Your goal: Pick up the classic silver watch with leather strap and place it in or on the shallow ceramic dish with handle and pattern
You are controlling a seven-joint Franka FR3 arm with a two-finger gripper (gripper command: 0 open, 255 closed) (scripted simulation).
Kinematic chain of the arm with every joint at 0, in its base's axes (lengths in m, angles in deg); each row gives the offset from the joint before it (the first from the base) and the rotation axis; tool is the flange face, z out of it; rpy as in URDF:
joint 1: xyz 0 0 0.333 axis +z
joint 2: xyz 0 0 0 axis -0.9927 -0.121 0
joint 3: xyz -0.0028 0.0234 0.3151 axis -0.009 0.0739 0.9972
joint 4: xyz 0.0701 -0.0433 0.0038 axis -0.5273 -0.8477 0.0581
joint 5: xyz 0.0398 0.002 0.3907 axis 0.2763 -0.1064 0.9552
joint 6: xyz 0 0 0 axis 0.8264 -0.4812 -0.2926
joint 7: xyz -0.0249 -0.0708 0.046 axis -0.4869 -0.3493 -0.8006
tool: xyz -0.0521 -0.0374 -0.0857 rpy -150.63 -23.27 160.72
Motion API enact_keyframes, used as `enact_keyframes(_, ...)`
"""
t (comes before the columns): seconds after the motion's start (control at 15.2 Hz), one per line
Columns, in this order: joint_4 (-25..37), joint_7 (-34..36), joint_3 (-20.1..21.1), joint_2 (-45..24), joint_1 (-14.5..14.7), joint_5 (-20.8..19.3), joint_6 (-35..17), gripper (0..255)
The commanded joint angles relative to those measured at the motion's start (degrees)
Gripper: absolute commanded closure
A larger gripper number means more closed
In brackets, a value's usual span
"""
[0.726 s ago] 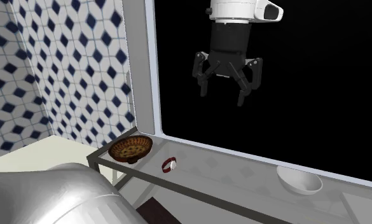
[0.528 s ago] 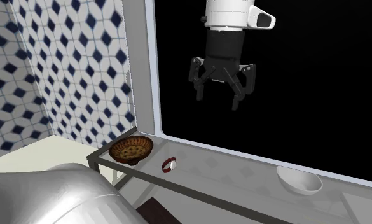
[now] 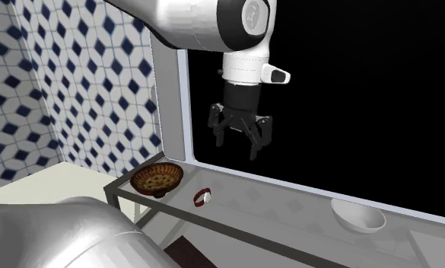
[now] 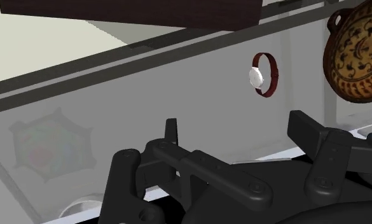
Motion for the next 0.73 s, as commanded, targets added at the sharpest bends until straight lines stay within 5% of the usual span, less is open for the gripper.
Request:
enact_keyframes(0.0, -3.1, 1.8, 2.1, -0.8, 1.1, 1.7, -3.4, 0)
enact_keyframes(0.66, -9.5, 9.4, 11.8, -13.4, 6.0, 9.2, -20.1, 0)
